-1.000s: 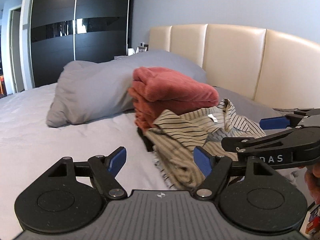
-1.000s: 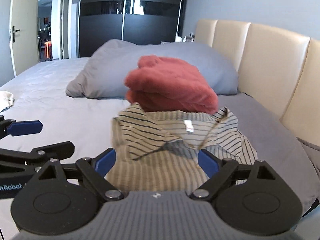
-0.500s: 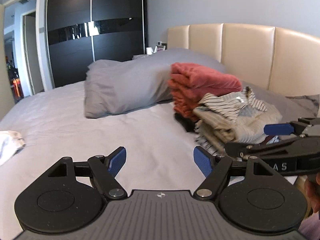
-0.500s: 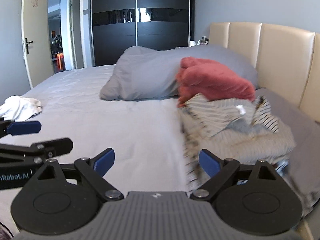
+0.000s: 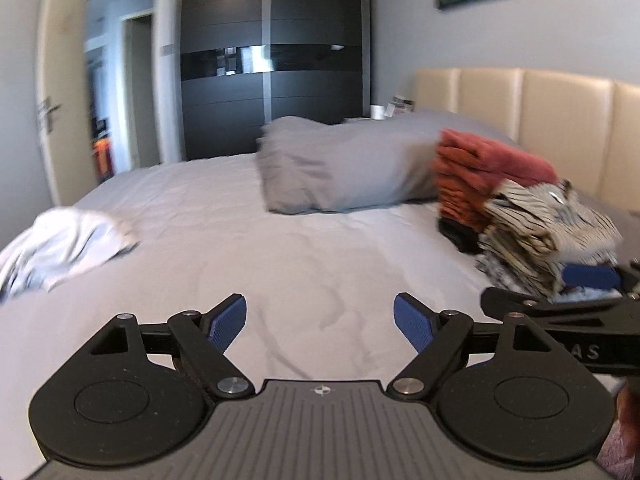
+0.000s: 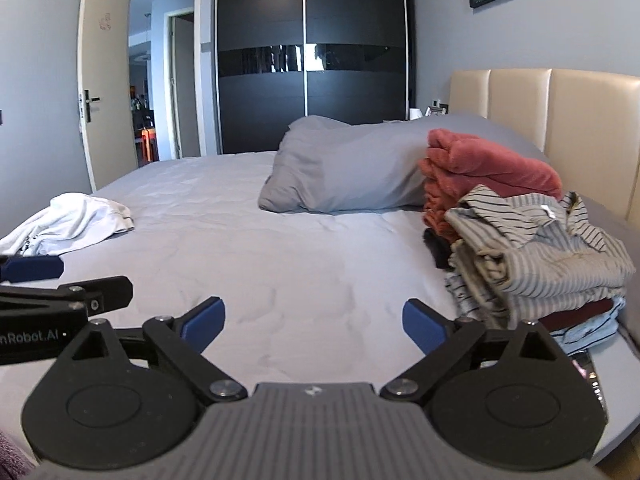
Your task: Fold clothes
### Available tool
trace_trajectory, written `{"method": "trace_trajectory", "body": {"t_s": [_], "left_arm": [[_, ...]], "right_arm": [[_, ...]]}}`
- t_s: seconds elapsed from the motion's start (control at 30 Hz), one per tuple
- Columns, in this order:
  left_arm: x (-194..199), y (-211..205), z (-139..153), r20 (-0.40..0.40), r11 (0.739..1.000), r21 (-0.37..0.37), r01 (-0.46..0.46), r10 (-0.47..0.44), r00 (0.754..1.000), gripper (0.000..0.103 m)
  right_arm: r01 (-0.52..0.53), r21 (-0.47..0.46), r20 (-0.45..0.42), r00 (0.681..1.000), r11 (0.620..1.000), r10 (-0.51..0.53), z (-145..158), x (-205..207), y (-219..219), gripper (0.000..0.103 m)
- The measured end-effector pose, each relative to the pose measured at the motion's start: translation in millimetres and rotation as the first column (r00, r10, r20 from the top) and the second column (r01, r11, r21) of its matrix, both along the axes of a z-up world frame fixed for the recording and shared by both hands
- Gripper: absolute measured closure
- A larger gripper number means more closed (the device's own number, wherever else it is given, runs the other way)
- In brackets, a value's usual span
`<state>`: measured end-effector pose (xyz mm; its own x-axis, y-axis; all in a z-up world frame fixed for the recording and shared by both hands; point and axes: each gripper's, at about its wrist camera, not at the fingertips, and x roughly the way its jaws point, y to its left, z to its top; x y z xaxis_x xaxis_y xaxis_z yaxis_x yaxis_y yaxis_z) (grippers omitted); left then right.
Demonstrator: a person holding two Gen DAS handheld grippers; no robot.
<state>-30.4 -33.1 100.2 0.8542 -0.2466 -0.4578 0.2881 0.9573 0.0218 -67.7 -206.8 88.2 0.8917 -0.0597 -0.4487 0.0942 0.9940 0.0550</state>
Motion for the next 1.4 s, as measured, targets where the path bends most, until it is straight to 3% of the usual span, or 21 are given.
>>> {"method": "trace_trajectory", "body": {"t_s": [0.07,0.3,0.47,0.67,0.93,1.4], "left_arm": [[0.5,11.0,-7.0,-0.007,0.999,-0.015,-0.040,0.040,0.999,0.022],[8.9,26.8,-24.1,-0.003,0.982,0.069,-0.177,0.177,0.984,0.022],[21.6,40.2,-30.3,-0.043,0.976,0.024,-0.219,0.219,0.975,0.022],[24.8,45.5,-34.5,-0.021,0.964,0.001,-0.267,0.267,0.964,0.022],[26.7,43.0,-35.4,0.004,0.935,0.024,-0.353,0.353,0.936,0.022],[35.2,47.5,-41.6,-0.030,0.937,0.030,-0.348,0.349,0.937,0.022]], "right_arm": [[-0.027,0.001,0.004,1.000,1.000,0.027,-5.2,1.5,9.9,0.004],[-0.110,-0.016,-0.030,0.993,0.994,0.110,-22.1,16.8,37.4,0.003],[-0.134,-0.001,-0.036,0.990,0.991,0.134,-31.7,25.9,46.7,0.003],[-0.104,-0.034,0.018,0.994,0.994,0.105,-34.4,28.3,55.1,0.003],[-0.069,-0.042,0.036,0.997,0.997,0.071,-37.0,34.8,61.6,0.003],[-0.068,-0.041,0.014,0.998,0.997,0.069,-43.9,41.5,61.3,0.003]]}}
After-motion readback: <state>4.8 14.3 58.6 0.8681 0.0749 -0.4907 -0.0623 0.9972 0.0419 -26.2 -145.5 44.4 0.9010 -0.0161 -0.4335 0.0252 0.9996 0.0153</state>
